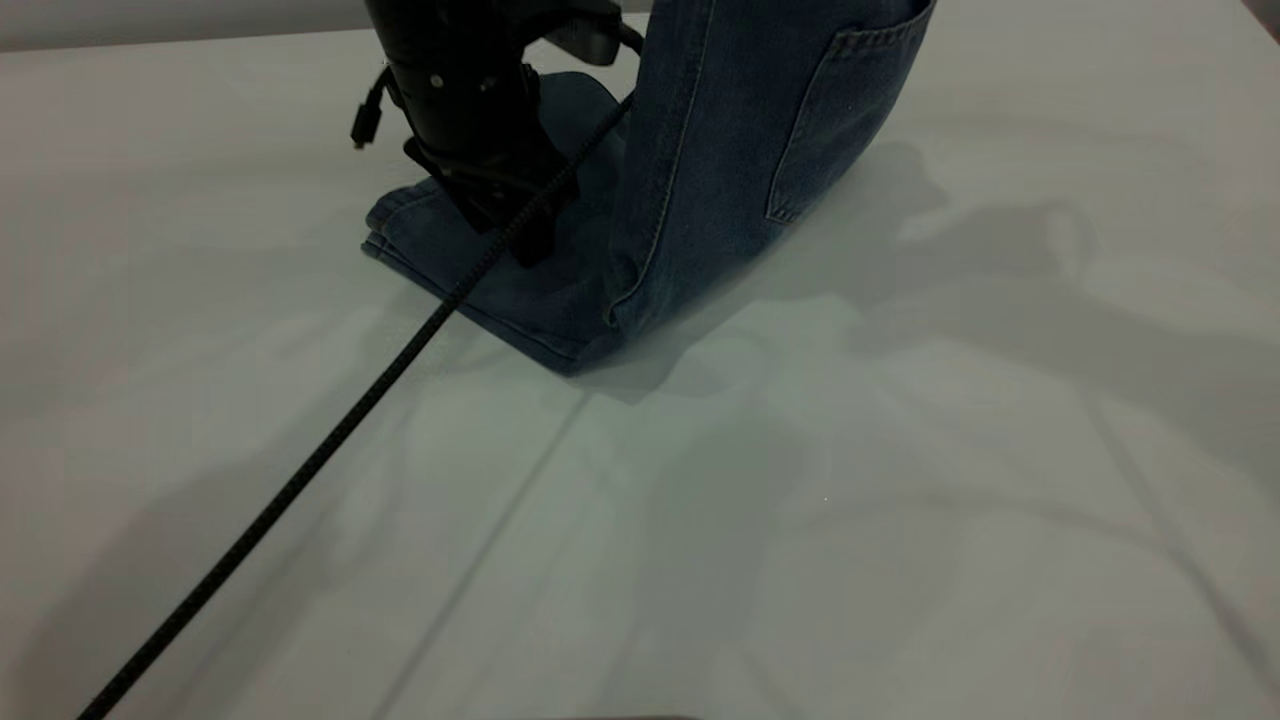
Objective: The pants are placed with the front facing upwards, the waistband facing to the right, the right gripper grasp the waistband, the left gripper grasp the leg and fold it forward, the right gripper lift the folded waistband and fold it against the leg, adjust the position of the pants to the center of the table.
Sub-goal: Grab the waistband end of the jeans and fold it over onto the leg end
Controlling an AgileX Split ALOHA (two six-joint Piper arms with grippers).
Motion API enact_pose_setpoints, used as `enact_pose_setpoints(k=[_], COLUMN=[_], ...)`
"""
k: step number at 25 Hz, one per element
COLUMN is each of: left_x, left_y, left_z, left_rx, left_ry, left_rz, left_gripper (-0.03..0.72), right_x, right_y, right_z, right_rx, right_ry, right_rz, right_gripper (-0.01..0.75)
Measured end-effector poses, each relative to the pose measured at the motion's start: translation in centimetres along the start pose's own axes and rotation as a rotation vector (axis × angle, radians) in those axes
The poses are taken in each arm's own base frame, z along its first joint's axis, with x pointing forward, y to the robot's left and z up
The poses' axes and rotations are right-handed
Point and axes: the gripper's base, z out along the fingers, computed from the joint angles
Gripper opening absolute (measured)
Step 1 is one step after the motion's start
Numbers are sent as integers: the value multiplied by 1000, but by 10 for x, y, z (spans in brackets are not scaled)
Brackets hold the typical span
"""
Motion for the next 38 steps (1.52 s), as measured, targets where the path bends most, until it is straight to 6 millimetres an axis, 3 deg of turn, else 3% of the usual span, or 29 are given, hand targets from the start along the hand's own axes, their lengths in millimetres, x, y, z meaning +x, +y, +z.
enact_pose_setpoints(k=[5, 9, 14, 17, 18, 22, 26, 31, 34, 38], left_x=[-9, -17, -13, -7, -6, -1, 4, 9, 10, 10], left_y=[6, 25, 59, 71, 70, 65, 62, 59, 59, 58], left_z=[-25, -74, -150, -198, -226, -270, -293, -299, -298, -297], left_rx=[-46, -148, -267, -318, -342, -374, -385, -375, -368, -362], left_ry=[-50, -122, -241, -315, -363, -445, -481, -461, -443, -439], left_rz=[31, 38, -108, -163, -170, -178, -199, -222, -228, -234], left_gripper=[391, 391, 391, 391, 391, 391, 391, 391, 391, 391], right_x=[1, 6, 14, 16, 17, 20, 31, 48, 60, 63], right_y=[-2, 5, 8, 8, 9, 13, 11, 3, 0, 16], right_z=[1, 8, 25, 44, 61, 101, 140, 173, 182, 189], right_rx=[34, 58, 103, 96, 81, 51, 64, 93, 75, 27], right_ry=[3, 19, 43, 65, 78, 103, 128, 157, 187, 202], right_rz=[-7, -23, -38, -51, -61, -88, -111, -121, -118, -162], right_gripper=[89, 89, 89, 89, 89, 89, 89, 111, 221, 492])
